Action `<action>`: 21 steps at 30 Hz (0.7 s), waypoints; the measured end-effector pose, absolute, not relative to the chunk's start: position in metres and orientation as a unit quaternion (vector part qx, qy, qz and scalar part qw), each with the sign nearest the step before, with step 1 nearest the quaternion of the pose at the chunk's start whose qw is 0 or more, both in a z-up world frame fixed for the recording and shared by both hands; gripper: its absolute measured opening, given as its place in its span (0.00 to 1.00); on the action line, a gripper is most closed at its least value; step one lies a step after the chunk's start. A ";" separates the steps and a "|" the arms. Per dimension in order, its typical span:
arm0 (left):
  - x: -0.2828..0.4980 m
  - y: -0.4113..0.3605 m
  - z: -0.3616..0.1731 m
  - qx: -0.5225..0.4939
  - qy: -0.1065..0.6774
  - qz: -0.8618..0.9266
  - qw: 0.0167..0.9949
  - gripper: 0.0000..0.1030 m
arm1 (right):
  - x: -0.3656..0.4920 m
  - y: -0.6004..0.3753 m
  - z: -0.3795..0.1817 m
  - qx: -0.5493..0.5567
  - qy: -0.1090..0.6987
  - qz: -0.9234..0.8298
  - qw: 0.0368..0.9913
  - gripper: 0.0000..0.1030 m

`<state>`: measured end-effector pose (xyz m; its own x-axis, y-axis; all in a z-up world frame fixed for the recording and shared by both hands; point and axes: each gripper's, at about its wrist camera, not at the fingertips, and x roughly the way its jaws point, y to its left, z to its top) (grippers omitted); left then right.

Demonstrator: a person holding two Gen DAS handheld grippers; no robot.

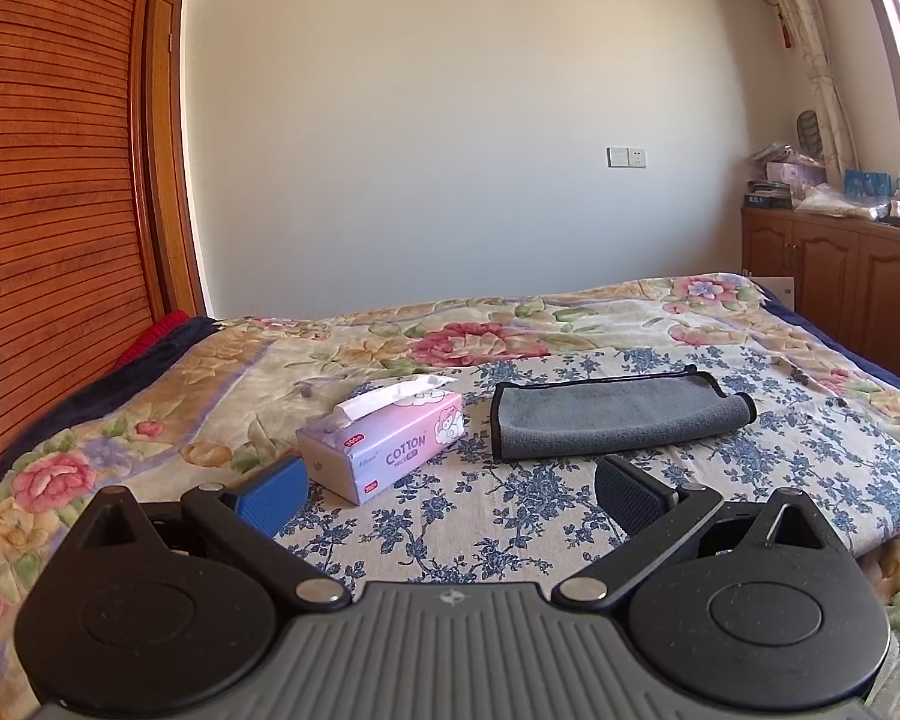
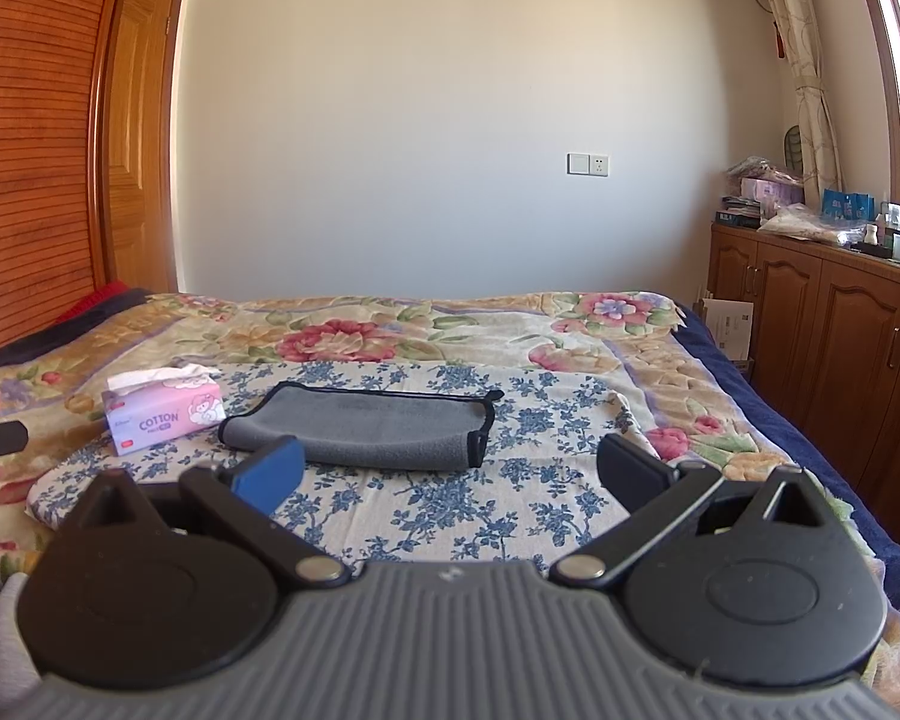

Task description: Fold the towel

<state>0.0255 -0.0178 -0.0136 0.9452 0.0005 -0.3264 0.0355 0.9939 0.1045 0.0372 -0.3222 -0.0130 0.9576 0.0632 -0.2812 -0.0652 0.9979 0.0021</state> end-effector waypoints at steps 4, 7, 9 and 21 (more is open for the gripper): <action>0.025 -0.018 -0.014 0.055 0.165 -0.009 0.985 1.00 | 0.037 -0.322 -0.013 -0.004 0.142 0.032 0.989 1.00; 0.025 -0.018 -0.014 0.055 0.164 -0.009 0.985 1.00 | 0.037 -0.322 -0.013 -0.004 0.142 0.032 0.989 1.00; 0.025 -0.018 -0.013 0.055 0.164 -0.009 0.985 1.00 | 0.037 -0.322 -0.013 -0.004 0.142 0.032 0.989 1.00; 0.025 -0.019 -0.013 0.055 0.163 -0.009 0.985 1.00 | 0.038 -0.324 -0.011 -0.003 0.141 0.030 0.990 1.00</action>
<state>0.0246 -0.0189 -0.0127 0.9464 0.0000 -0.3230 0.0358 0.9939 0.1048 0.0378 -0.3239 -0.0113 0.9584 0.0596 -0.2791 -0.0611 0.9981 0.0032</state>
